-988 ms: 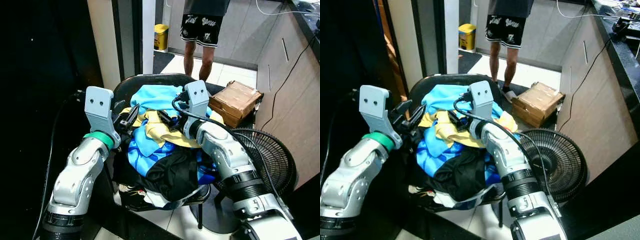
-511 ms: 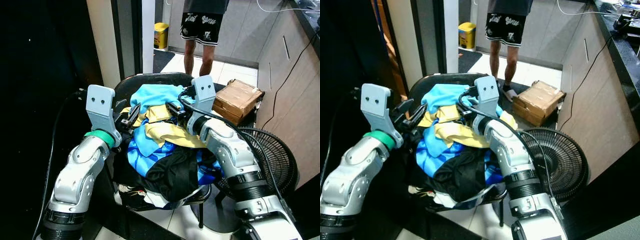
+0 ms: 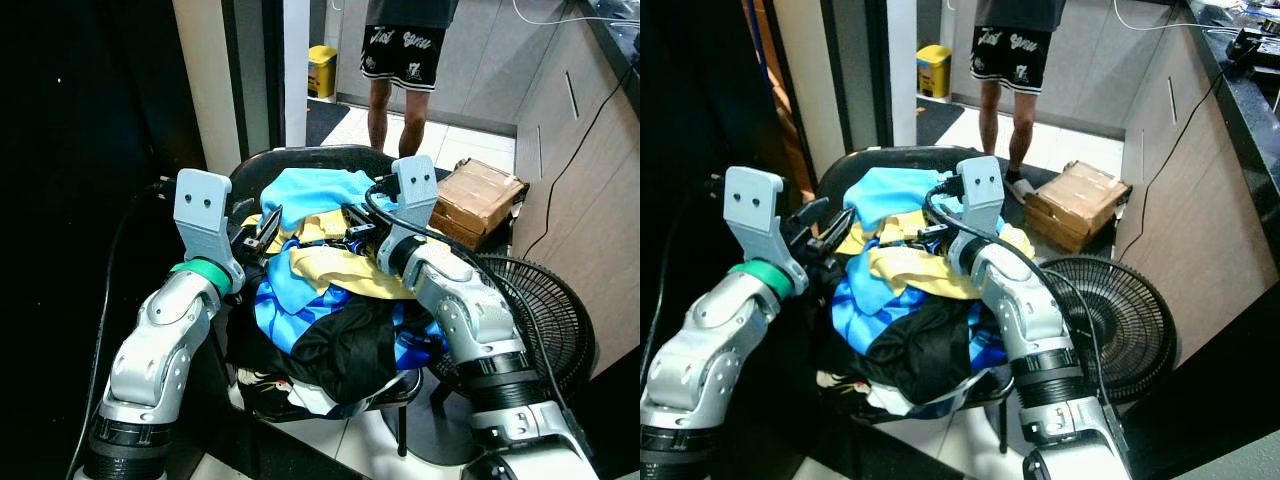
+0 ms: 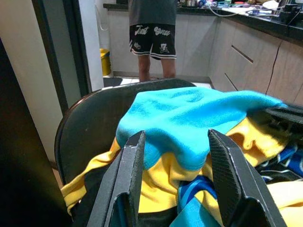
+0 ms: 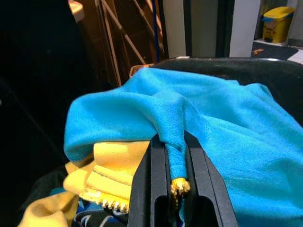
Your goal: Clothes washing
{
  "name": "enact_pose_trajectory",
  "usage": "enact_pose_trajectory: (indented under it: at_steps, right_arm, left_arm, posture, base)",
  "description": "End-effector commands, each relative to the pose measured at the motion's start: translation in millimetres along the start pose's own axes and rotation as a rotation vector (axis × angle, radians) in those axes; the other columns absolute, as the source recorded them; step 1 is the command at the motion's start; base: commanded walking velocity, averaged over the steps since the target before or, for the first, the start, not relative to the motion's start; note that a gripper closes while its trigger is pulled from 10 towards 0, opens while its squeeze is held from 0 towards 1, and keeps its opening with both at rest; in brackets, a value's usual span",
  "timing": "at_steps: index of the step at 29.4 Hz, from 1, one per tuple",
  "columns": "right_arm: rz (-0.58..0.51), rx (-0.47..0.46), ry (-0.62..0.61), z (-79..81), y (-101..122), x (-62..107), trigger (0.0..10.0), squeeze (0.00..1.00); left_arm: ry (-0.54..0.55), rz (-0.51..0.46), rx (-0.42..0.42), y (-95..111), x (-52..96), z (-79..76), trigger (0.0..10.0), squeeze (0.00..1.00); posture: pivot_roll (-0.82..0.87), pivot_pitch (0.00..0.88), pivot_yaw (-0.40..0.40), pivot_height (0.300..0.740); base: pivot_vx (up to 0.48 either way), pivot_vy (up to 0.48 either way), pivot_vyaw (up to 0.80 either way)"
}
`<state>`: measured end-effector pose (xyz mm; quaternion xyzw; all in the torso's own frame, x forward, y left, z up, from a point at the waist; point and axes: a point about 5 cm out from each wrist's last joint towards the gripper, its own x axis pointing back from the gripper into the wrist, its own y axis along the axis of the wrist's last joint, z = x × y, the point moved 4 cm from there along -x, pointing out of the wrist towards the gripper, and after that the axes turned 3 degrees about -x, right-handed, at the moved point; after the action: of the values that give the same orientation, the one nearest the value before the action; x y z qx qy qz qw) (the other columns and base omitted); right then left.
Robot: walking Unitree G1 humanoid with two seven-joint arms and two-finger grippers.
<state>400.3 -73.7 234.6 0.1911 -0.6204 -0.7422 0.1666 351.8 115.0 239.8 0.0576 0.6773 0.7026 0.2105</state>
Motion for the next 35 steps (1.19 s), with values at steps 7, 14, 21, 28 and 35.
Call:
enact_pose_trajectory:
  at_steps: [7, 14, 21, 28, 35]
  right_arm:
    - [-0.9, -0.316, -0.177, -32.7, 182, 57.9, 0.0, 0.0]
    - [-1.312, -0.444, -0.208, -65.2, 268, 134.0, 0.0, 0.0]
    - [-0.998, -0.293, -0.294, -70.8, 226, 90.7, 0.0, 0.0]
    - [-0.655, -0.141, -0.319, -62.1, 167, 49.1, 0.0, 0.0]
    - [-0.396, -0.11, -0.242, -48.8, 107, 26.4, 3.3, 0.0]
  left_arm:
    - [0.052, 0.001, -0.009, -1, -1.9, 7.7, 10.0, 0.0]
    - [0.095, -0.028, 0.02, 4, -1.6, 14.9, 10.0, 0.0]
    - [0.111, -0.031, 0.015, 4, -2.5, 16.6, 10.0, 0.0]
    - [0.112, -0.006, 0.014, 1, -1.5, 18.7, 10.0, 0.0]
    - [0.108, 0.047, 0.007, -8, -0.7, 16.8, 10.0, 0.0]
  posture:
    - [0.11, 0.025, 0.06, 0.74]
    - [0.12, 0.031, 0.056, 0.74]
    - [0.12, 0.025, 0.053, 0.74]
    - [0.12, 0.025, 0.058, 0.74]
    - [0.12, 0.024, 0.057, 0.74]
  base:
    - [0.0, 0.0, 0.0]
    - [0.0, 0.0, 0.0]
    - [0.0, 0.0, 0.0]
    - [0.0, 0.0, 0.0]
    - [0.0, 0.0, 0.0]
